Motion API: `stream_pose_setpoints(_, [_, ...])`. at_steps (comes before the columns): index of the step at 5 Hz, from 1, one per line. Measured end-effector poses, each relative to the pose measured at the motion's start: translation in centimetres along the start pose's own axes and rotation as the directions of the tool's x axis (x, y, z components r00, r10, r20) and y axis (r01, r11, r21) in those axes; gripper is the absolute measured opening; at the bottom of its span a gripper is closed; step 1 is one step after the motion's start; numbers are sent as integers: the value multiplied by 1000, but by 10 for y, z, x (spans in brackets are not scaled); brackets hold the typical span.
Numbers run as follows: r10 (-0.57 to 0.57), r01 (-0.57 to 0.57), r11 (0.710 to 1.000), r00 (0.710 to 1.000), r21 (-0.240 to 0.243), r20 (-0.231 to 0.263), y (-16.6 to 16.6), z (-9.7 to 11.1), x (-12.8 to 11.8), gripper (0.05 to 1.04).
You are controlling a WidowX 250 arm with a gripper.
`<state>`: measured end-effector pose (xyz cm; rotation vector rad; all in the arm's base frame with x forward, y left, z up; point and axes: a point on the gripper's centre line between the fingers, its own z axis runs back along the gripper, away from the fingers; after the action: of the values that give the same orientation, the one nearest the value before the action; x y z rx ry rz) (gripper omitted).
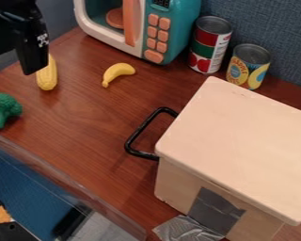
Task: Open the drawer
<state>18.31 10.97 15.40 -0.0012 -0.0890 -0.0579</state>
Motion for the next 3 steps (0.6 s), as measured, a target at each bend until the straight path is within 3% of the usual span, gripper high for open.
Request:
stream_pose_setpoints(1, [4, -4, 1000, 1000, -11, -15, -1, -5, -1, 999])
stream_pose_setpoints(2, [6, -6, 1000, 1000, -3, -28, -17, -24, 14, 999])
stream_pose_setpoints(3, [26, -26, 1000, 1000, -7, -2, -30, -42, 31, 999])
